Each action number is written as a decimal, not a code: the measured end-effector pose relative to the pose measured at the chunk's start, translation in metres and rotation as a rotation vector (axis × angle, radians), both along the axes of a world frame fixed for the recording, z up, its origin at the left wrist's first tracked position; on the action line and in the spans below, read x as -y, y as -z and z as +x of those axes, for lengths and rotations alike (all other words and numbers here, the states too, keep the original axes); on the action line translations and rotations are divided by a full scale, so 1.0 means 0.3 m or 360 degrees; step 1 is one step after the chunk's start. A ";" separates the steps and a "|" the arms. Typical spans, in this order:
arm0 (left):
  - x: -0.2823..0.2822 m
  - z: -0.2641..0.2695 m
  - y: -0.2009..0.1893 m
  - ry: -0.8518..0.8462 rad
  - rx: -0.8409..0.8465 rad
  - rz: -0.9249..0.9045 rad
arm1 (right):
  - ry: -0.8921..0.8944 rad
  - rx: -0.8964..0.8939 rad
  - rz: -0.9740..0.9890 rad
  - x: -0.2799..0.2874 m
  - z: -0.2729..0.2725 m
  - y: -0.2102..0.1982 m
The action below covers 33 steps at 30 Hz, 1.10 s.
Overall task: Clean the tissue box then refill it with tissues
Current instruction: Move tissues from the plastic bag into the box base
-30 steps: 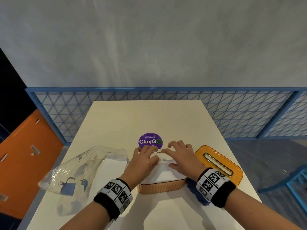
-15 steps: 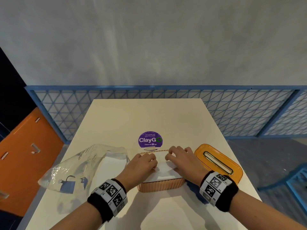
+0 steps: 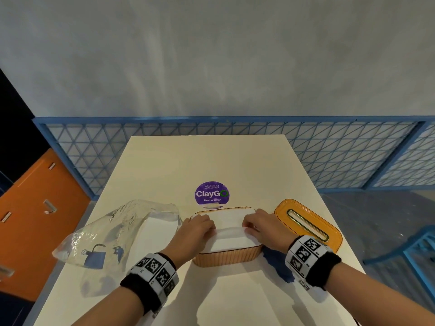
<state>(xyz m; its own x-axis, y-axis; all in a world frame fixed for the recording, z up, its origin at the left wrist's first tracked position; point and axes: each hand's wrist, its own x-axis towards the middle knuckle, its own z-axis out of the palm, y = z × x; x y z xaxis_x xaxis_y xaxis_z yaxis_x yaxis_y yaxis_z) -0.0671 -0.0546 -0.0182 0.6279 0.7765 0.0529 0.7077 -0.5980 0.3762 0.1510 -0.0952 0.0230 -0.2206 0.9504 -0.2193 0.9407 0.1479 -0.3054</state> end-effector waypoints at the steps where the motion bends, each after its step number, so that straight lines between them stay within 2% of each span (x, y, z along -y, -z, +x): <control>1: -0.006 0.004 -0.001 -0.0061 0.0082 -0.0049 | 0.0063 -0.0038 -0.0032 -0.008 0.005 0.003; 4: -0.015 0.013 0.002 -0.0242 0.0197 -0.0181 | 0.0187 -0.0145 -0.0092 -0.035 0.011 0.018; 9: -0.009 0.024 0.007 -0.0361 0.0125 -0.0100 | 0.0350 -0.0270 -0.0100 -0.064 0.013 0.037; 15: 0.022 0.041 -0.013 -0.0397 -0.0294 0.0333 | 0.0345 -0.0148 -0.0015 -0.053 -0.006 0.043; 18: 0.078 0.083 0.012 -0.0232 -0.0288 0.0431 | 0.0326 -0.0085 0.0053 -0.046 -0.008 0.048; 21: 0.151 0.111 0.027 -0.0080 -0.0400 0.0420 | 0.0316 -0.0054 0.0064 -0.046 -0.013 0.052; 24: 0.174 0.112 0.044 -0.0116 -0.0487 0.0093 | 0.0314 -0.0026 0.0081 -0.047 -0.014 0.056; 29: 0.198 0.120 0.063 -0.0211 -0.0536 -0.0066 | 0.0340 -0.0017 0.0110 -0.047 -0.016 0.070; 31: 0.206 0.128 0.060 -0.0265 -0.0613 -0.0098 | 0.0342 -0.0003 0.0221 -0.041 -0.010 0.081; 33: 0.206 0.139 0.065 -0.0305 -0.0571 -0.0065 | 0.0288 0.0096 0.0473 -0.024 -0.005 0.086</control>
<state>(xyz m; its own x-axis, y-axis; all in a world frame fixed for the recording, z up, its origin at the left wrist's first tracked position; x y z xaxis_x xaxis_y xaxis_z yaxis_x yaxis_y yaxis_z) -0.0253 -0.1165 -0.0376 0.4444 0.8783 -0.1766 0.8957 -0.4319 0.1059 0.1494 -0.0879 -0.0027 -0.0376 0.9971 0.0654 0.9748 0.0510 -0.2173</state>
